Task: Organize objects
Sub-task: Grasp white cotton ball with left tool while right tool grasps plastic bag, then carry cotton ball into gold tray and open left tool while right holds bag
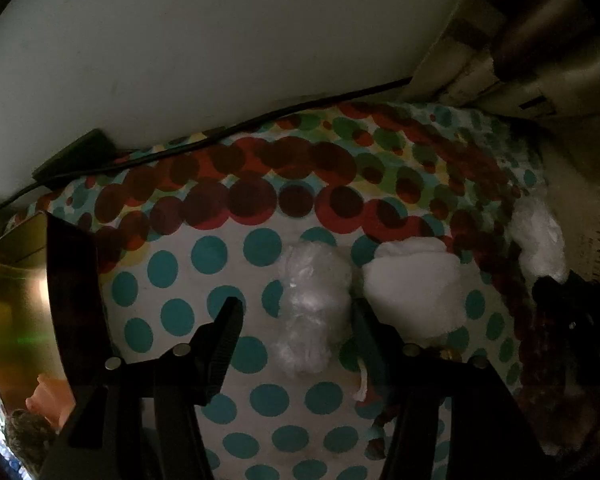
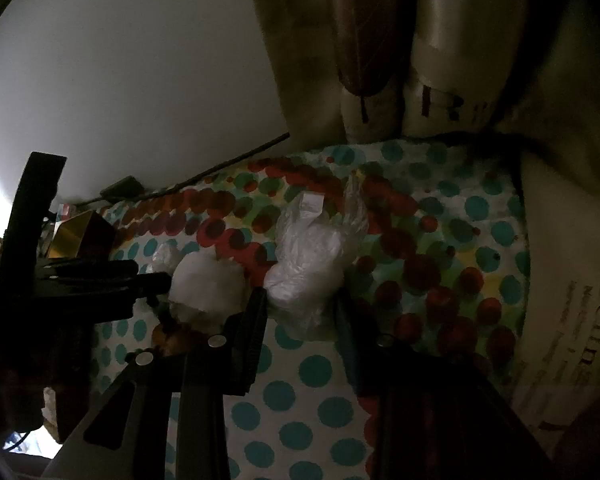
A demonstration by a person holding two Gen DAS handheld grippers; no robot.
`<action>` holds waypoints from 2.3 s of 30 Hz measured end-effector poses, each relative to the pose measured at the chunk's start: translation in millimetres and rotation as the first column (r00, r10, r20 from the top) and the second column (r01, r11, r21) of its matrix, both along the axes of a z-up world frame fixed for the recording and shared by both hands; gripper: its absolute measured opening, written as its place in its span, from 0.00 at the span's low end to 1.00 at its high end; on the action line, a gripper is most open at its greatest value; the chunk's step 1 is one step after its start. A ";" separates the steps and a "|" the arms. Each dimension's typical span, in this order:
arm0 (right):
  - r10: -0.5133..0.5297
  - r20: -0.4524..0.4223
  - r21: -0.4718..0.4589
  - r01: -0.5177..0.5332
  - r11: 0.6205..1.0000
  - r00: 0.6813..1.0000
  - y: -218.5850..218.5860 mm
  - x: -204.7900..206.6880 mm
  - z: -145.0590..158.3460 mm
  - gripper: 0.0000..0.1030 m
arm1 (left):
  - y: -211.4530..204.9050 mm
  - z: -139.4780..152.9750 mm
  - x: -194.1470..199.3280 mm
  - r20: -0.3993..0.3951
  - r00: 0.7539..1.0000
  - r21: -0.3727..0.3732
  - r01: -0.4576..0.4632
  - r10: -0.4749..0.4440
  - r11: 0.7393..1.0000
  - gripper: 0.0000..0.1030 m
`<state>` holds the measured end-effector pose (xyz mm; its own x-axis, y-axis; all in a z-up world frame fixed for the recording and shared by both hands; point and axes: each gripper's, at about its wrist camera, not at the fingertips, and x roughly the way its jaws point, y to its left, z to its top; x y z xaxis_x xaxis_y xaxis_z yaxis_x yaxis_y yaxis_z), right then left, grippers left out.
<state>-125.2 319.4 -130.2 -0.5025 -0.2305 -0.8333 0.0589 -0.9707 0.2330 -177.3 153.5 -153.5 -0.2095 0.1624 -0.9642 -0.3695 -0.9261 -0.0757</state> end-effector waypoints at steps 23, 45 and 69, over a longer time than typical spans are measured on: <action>0.019 0.003 -0.009 -0.019 1.000 1.000 -4.2 13.5 0.9 0.32 | 2.3 -17.5 -3.2 -0.006 1.000 -0.062 -0.019 0.019 0.998 0.33; 0.069 0.005 -0.036 -0.069 0.997 0.998 -6.2 15.3 0.3 0.31 | -27.3 37.3 25.2 -0.108 0.990 -0.013 -0.087 0.085 0.996 0.33; 0.255 -0.035 -0.051 -0.257 0.965 0.966 -19.4 11.3 15.1 0.31 | -129.7 84.4 97.3 -0.215 0.867 0.027 -0.455 0.450 0.890 0.33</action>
